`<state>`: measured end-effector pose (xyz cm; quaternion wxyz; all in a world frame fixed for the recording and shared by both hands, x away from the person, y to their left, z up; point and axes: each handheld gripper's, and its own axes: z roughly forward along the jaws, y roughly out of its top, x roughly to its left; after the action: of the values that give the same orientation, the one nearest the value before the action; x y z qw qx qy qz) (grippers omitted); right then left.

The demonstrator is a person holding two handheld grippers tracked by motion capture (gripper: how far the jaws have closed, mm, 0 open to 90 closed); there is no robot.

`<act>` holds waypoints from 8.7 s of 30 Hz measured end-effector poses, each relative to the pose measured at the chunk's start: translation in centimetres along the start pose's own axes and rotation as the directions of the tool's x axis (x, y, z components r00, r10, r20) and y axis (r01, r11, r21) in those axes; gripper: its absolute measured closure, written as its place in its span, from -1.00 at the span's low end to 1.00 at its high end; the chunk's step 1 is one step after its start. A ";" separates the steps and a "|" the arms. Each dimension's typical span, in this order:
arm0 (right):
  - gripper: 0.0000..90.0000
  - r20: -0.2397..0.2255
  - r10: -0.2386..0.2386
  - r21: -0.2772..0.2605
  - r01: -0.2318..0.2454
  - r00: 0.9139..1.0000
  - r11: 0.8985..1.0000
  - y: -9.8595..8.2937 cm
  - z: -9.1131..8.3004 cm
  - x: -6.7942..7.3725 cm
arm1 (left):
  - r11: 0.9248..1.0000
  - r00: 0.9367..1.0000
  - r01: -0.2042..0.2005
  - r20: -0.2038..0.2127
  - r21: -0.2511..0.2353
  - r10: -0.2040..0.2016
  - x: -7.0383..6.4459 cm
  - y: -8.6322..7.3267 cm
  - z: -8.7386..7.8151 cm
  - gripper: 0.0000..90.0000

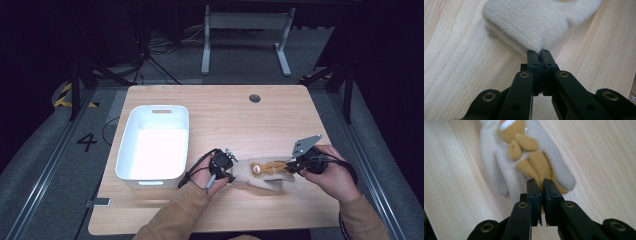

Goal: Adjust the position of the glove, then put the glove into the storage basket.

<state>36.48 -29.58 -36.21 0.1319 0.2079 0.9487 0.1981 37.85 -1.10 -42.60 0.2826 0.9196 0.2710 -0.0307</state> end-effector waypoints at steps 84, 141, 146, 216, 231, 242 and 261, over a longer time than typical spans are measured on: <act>0.29 0.006 0.295 -0.119 -0.292 0.955 0.949 -5.7 0.8 -5.0 | 0.973 0.987 -0.159 -0.030 -0.168 0.156 -1.0 4.0 0.6 -0.47; 0.10 -0.021 0.298 -0.110 -0.299 0.954 0.948 -5.5 2.0 -4.9 | 0.955 0.958 -0.285 0.003 -0.077 0.286 -0.5 4.8 6.8 -0.65; 0.10 -0.023 0.297 -0.108 -0.297 0.955 0.949 -5.5 2.1 -4.9 | 0.956 0.958 -0.285 0.007 -0.074 0.286 -0.8 4.8 6.5 -0.41; 0.15 -0.039 0.272 -0.220 -0.274 0.961 0.936 -4.9 3.7 -6.6 | 0.957 0.997 0.069 -0.001 -0.282 -0.072 -0.1 3.0 -4.6 0.68; 0.14 -0.060 0.275 -0.201 -0.281 0.960 0.938 -3.4 4.8 -7.3 | 0.920 0.987 0.121 -0.051 -0.374 -0.151 0.8 1.5 -8.4 0.68; 0.13 -0.064 0.287 -0.191 -0.294 0.956 0.936 -3.8 4.9 -7.2 | 0.930 0.975 0.147 -0.107 -0.337 -0.193 1.7 1.0 -11.9 0.67; 0.12 -0.077 0.285 -0.186 -0.294 0.956 0.937 -3.6 5.4 -7.4 | 0.906 0.918 0.251 -0.214 -0.341 -0.335 3.6 -1.5 -17.5 0.67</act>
<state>43.58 -34.22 -41.31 0.0980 0.3264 0.8867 0.3125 38.47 11.03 -29.41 0.3745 0.8084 0.4444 0.0936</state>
